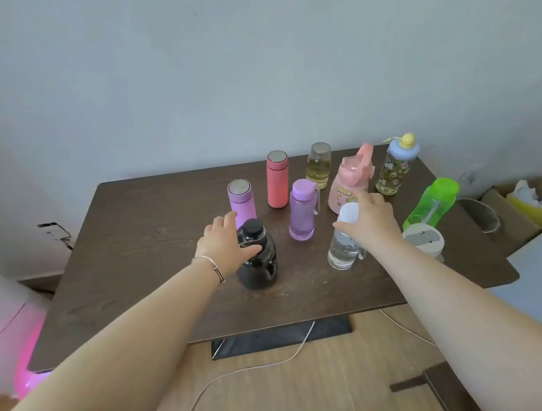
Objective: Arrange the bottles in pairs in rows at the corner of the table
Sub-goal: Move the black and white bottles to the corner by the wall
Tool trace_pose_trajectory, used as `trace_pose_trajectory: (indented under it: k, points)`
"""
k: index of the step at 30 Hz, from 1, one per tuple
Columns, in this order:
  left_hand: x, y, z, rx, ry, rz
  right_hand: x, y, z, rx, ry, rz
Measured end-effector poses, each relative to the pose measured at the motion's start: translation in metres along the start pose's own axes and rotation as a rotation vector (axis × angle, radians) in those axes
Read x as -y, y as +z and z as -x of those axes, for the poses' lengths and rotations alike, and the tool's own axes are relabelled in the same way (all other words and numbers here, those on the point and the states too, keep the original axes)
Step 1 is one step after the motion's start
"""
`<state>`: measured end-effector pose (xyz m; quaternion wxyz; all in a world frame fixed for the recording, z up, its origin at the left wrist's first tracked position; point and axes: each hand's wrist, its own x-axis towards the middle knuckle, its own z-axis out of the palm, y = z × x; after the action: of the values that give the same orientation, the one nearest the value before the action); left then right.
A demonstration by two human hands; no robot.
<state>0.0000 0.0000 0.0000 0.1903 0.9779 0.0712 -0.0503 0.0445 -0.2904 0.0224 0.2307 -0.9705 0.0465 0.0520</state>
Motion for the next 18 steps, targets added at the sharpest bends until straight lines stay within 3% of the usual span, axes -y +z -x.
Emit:
trace_pose_trajectory:
  k: [5, 10, 18]
  points:
    - [-0.002, 0.02, -0.008, 0.068, -0.084, 0.169, -0.017, 0.015, -0.008, 0.042, 0.126, -0.198]
    - [-0.003, 0.034, -0.009, -0.021, -0.148, 0.346, -0.032, 0.029, -0.015, 0.009, 0.139, -0.372]
    - [-0.005, 0.044, -0.007, -0.067, -0.222, 0.446, -0.042, 0.036, -0.018, 0.005, 0.102, -0.378]
